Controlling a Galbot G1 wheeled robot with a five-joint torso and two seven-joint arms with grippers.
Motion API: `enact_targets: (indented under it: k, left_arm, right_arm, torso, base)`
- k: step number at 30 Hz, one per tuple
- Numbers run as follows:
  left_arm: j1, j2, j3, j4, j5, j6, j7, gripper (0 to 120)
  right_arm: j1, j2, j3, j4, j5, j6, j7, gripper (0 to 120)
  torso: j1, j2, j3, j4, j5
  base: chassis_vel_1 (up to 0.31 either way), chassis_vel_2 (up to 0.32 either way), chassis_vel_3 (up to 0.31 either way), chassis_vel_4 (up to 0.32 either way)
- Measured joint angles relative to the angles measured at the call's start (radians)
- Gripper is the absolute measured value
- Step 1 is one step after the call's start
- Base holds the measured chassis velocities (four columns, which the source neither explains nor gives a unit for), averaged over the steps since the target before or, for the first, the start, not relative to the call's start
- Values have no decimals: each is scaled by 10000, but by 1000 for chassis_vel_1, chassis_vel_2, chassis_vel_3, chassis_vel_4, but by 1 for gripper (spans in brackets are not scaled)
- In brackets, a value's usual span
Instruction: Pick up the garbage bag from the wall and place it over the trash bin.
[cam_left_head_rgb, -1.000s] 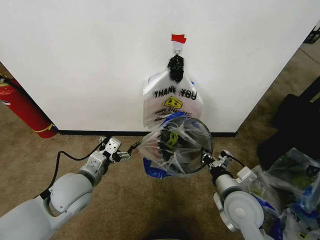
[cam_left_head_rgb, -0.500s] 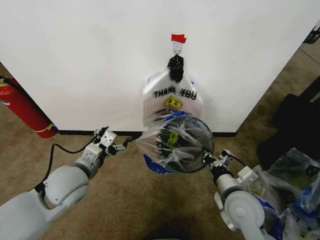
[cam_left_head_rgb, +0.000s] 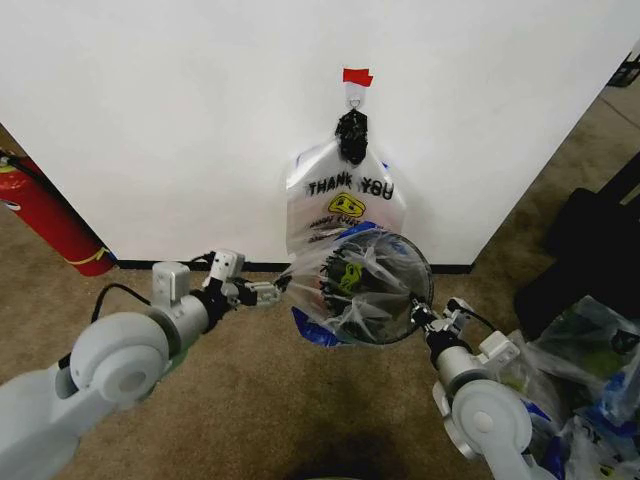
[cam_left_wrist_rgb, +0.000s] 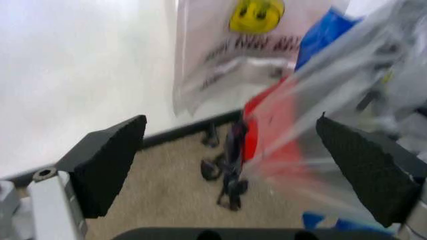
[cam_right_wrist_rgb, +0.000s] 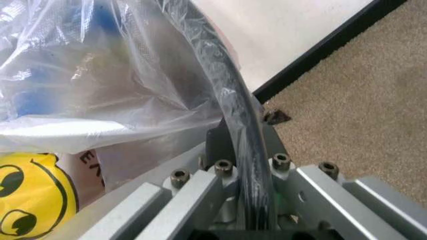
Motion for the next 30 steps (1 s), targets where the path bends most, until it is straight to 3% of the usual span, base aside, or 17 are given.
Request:
enact_targets:
  k: [3, 7, 11, 15, 17, 24, 27, 30]
  left_arm:
    - [-113, -166, 198, -646, 198, -156, -324, 99]
    - [-413, -383, 970, -1400, 339, -190, -391, 84]
    - [-869, -458, 1772, -1575, 299, -160, -390, 72]
    - [-1084, -474, 2193, -1597, 282, -132, -357, 58]
    - [-1209, -500, 2385, -1582, 275, -48, -360, 49]
    - [-2107, -989, 3315, -1104, 244, 441, -758, 24]
    - [-3271, -1492, 4421, -589, -698, 576, -1383, 12]
    - [-3924, -2014, 4968, -312, -1764, 697, -2041, 2]
  right_arm:
    - [-15, 18, -113, -6, -409, 83, -32, 0]
    - [3, 79, -213, 24, -686, 126, -18, 0]
    - [-18, 77, -238, 67, -925, 175, 11, 0]
    - [87, 137, -371, -54, -1181, 323, -19, 0]
    - [212, 228, -557, -205, -1299, 378, -62, 0]
    - [379, 445, -870, -402, -1699, 400, -93, 0]
    - [426, 615, -968, -543, -2002, 429, -96, 0]
    - [433, 701, -983, -587, -2122, 444, -96, 0]
  torso:
    - [0, 0, 0, 0, 1]
    - [0, 0, -1, 0, 3]
    - [-1, 1, -1, -1, 2]
    - [0, 1, 0, -6, 0]
    - [0, 0, 0, 6, 3]
    - [0, 0, 0, -1, -1]
    - [0, 0, 1, -1, 2]
    - [1, 0, 0, -6, 2]
  base:
    - [0, 0, 0, 0]
    - [0, 0, 0, 0]
    - [0, 0, 0, 0]
    - [0, 0, 0, 0]
    - [0, 0, 0, 0]
    - [0, 0, 0, 0]
    - [0, 0, 0, 0]
    - [0, 0, 0, 0]
